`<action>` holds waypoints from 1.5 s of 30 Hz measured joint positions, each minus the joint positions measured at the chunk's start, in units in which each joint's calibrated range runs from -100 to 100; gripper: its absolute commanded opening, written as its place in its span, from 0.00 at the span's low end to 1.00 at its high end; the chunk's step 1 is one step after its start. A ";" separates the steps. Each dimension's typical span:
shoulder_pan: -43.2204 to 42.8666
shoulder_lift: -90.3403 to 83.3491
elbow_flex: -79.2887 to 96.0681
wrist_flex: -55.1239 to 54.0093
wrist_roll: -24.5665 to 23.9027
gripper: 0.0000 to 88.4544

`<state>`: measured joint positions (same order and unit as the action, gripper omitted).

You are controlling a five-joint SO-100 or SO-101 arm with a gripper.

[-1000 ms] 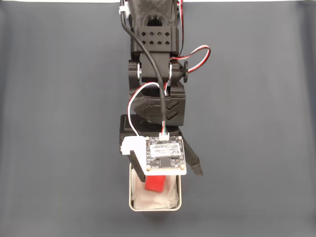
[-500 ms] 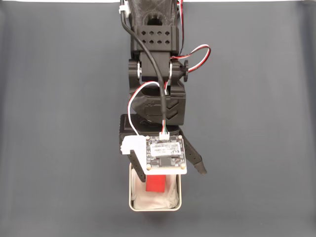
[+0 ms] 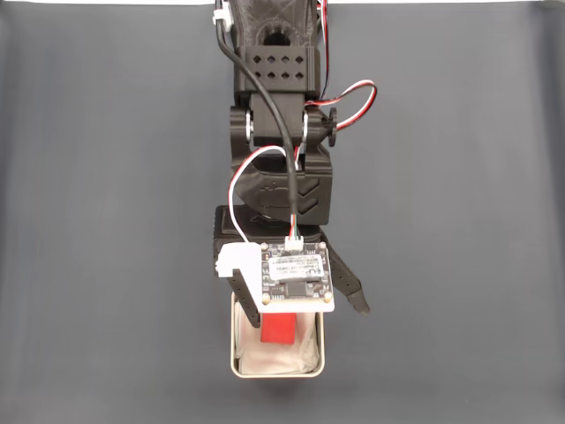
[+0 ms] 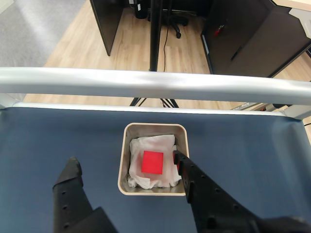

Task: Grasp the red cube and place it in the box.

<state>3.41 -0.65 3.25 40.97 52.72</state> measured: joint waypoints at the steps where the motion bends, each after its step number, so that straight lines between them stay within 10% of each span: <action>1: 0.00 0.00 0.00 0.00 0.00 0.47; 9: 0.00 -2.34 2.35 -1.19 -1.37 0.00; 19: 0.00 -20.23 13.56 -1.83 -3.27 0.00; 32: -2.45 -72.51 69.98 -2.31 -2.59 0.00; 45: -2.82 -95.27 95.30 15.51 -1.76 0.00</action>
<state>0.59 -95.92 98.55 56.48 50.96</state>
